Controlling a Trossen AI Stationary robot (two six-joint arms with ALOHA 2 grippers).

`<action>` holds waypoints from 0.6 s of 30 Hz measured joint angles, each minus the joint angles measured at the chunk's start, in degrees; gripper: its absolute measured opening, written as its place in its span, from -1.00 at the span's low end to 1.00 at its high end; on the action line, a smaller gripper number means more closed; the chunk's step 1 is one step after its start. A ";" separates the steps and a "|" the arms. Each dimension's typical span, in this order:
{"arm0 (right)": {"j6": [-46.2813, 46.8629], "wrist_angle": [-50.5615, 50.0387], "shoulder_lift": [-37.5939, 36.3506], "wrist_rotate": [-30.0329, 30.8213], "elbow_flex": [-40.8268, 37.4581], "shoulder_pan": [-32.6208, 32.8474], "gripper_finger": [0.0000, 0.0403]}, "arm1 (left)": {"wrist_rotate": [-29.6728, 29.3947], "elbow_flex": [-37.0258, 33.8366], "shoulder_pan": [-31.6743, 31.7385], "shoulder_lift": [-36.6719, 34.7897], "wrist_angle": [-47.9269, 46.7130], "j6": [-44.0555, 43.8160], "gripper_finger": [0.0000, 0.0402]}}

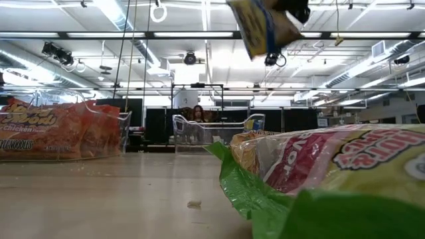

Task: Sort Maruchan noodles
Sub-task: Put the blue noodles into the middle transparent bin

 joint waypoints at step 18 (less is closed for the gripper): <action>16.24 23.12 -1.72 -14.52 8.27 0.39 -0.98 | 16.60 0.11 4.61 -3.51 13.46 4.52 0.56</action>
